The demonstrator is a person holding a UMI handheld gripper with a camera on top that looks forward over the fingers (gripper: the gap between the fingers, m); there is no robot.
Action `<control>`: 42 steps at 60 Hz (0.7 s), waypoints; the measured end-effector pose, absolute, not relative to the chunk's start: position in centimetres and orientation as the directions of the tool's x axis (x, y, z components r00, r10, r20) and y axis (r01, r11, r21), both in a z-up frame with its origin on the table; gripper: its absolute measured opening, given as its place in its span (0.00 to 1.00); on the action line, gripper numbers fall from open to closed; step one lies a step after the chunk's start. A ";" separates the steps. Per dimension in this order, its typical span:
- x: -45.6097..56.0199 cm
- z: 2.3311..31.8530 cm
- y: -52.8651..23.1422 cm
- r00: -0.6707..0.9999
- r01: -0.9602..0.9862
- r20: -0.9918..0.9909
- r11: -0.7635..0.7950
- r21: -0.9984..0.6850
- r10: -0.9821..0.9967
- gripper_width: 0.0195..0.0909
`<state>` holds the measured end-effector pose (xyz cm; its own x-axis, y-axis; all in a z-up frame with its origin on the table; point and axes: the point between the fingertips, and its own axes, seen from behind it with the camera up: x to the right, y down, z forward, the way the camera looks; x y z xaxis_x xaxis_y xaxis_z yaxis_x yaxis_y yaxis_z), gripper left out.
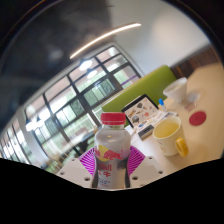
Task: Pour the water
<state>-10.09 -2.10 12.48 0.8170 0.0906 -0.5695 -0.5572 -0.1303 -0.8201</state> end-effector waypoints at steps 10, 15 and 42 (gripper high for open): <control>-6.2 13.5 2.8 0.222 -0.963 -0.972 -0.141 -0.230 0.069 0.23; -5.0 13.3 3.5 -0.108 -0.984 -0.993 -0.149 0.101 0.044 0.24; -1.6 13.6 2.3 -0.540 -0.841 -0.840 -0.058 0.538 0.049 0.25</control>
